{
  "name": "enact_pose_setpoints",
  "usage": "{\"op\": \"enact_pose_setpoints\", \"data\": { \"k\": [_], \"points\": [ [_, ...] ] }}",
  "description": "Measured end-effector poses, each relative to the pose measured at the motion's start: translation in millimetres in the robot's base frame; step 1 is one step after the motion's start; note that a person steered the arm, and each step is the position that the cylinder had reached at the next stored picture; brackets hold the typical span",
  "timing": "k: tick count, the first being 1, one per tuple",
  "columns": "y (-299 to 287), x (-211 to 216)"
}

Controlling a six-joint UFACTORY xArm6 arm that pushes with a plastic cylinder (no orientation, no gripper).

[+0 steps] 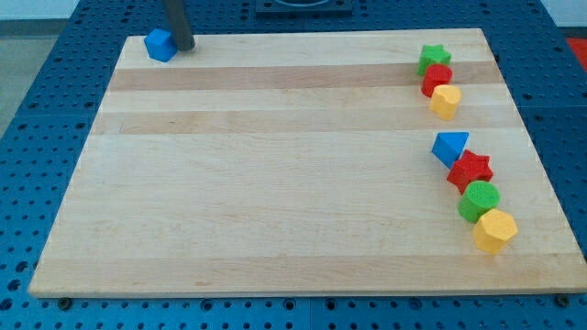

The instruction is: Push the blue cube to the top left corner of the board

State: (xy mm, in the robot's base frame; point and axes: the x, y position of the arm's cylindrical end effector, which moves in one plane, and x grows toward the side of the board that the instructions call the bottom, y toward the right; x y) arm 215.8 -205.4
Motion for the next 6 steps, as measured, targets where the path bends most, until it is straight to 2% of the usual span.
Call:
{"op": "enact_pose_setpoints", "data": {
  "k": [4,6],
  "points": [
    [-9.7,4.4],
    [-9.7,35.8]
  ]
}}
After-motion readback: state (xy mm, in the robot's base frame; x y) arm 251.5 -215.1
